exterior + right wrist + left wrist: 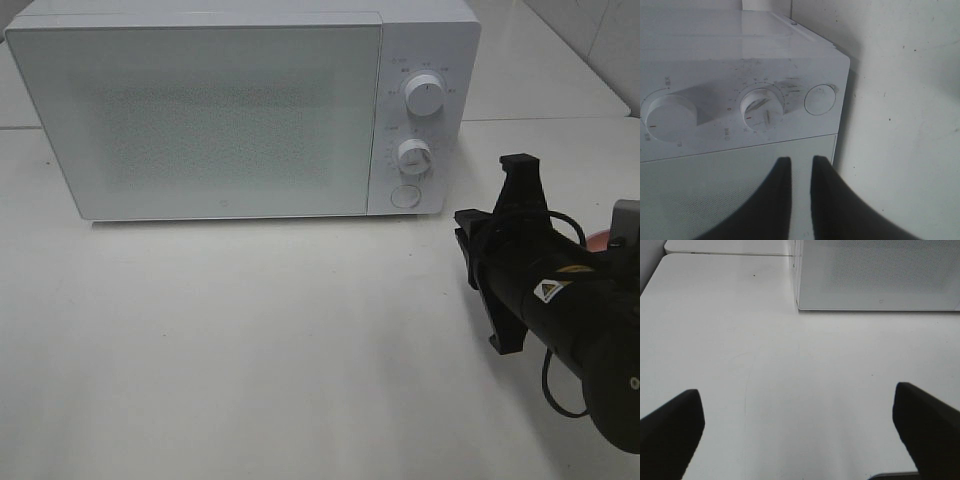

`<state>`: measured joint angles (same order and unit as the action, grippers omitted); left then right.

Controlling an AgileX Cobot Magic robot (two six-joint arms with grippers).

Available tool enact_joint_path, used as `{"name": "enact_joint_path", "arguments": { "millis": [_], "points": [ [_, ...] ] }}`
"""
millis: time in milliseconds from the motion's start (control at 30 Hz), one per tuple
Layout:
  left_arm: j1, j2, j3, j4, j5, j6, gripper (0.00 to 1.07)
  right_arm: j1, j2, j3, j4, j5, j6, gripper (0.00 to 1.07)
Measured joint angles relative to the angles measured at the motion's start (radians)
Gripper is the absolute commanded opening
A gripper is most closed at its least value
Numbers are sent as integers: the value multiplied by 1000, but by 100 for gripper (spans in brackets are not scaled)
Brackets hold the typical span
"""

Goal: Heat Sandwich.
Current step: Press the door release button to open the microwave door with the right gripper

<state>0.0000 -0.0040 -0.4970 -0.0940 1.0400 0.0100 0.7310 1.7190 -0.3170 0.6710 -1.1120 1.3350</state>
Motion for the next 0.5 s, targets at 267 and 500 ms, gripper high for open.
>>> {"name": "enact_joint_path", "arguments": {
  "millis": [267,500],
  "points": [
    [0,0,0,0,0,0,97,0,0,0,0,0,0,0],
    [0,0,0,0,0,0,97,0,26,-8,1,0,0,0]
  ]
}}
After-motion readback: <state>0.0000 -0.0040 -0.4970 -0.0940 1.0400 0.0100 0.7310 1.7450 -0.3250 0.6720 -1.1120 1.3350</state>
